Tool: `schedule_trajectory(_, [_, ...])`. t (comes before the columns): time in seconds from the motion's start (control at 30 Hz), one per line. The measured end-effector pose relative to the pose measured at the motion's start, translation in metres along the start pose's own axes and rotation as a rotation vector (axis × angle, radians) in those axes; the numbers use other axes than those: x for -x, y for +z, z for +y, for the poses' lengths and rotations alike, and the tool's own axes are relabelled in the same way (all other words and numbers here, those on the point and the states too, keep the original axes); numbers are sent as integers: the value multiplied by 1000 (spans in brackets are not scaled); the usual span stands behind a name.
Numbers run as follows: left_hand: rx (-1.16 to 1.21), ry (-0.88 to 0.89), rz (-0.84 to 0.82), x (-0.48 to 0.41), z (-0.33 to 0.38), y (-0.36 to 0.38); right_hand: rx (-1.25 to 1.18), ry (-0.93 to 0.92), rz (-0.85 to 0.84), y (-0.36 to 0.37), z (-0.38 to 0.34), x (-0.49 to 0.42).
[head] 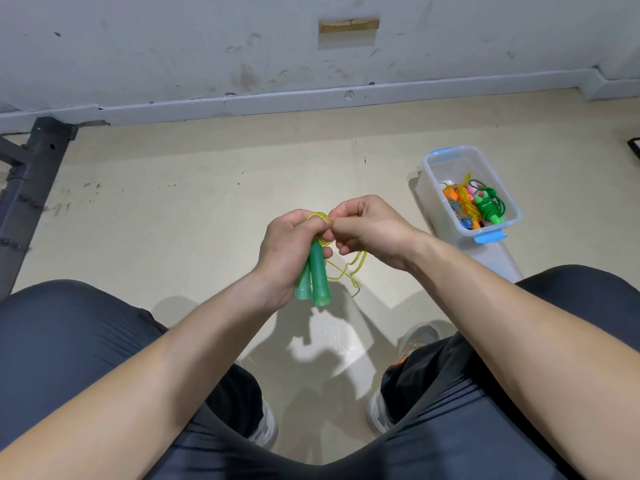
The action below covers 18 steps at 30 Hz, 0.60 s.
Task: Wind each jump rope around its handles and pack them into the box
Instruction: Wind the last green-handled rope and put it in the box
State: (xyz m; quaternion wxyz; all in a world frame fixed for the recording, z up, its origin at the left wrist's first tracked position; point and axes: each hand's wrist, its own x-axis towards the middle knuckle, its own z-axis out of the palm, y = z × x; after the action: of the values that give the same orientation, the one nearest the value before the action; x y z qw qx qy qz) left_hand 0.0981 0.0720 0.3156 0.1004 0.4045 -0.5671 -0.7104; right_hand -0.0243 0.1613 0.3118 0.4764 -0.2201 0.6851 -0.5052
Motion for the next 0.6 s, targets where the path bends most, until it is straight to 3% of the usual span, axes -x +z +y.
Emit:
schedule_trajectory(0.27, [-94,-32,-21,-9,-2,-11,-105,48,0,-3,0,1])
schedule_trajectory(0.43, [-205,-79,-235,-11,3,-16,-123,41,17,-7,-1,2])
schedule_trajectory(0.6, [-108,-120,-258,-10,5,-17,-169,77,26,-5,-4,4])
